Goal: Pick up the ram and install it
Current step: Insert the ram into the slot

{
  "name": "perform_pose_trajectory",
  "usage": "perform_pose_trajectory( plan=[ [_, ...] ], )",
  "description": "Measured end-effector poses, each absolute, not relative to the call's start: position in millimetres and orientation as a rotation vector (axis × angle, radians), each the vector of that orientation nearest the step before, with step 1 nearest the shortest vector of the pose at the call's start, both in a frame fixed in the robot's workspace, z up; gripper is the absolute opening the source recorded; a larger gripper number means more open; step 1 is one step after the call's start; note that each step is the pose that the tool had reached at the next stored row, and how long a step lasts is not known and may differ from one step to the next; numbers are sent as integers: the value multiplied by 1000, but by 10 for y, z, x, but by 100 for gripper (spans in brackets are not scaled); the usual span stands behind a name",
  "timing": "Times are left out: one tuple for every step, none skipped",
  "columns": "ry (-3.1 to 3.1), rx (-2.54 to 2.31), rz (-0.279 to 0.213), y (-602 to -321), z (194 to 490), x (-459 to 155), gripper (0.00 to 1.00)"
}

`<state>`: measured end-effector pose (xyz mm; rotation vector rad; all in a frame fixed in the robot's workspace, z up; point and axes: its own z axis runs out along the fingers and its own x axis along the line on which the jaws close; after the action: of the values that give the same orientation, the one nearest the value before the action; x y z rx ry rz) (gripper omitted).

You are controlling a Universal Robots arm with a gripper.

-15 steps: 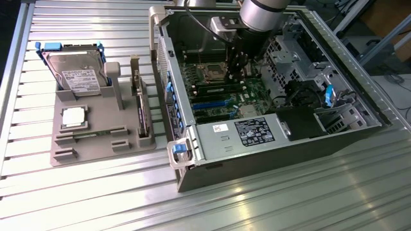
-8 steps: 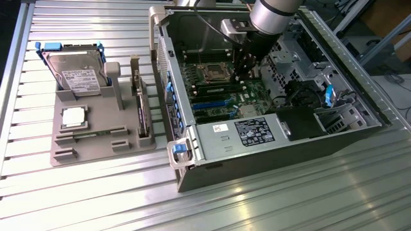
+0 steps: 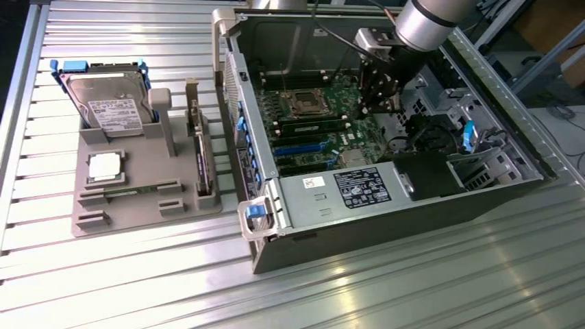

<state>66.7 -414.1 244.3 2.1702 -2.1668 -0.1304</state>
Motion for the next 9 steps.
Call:
perform_pose_trajectory(
  plan=[
    [-2167, 2170, -131, -4141, 2442, 700, 11],
    [-2167, 2170, -131, -4142, 2442, 727, 11],
    [-2167, 2170, -132, -4142, 2443, 752, 11],
    [-2167, 2170, -132, -4142, 2459, 800, 11],
    [-2167, 2170, -132, -4142, 2487, 821, 11],
    [-2167, 2170, -132, -4142, 2513, 830, 11],
    [-2167, 2170, -132, -4142, 2543, 837, 11],
    [-2167, 2170, -132, -4142, 2606, 844, 11],
    [-2167, 2170, -132, -4142, 2685, 849, 11]
  ],
)
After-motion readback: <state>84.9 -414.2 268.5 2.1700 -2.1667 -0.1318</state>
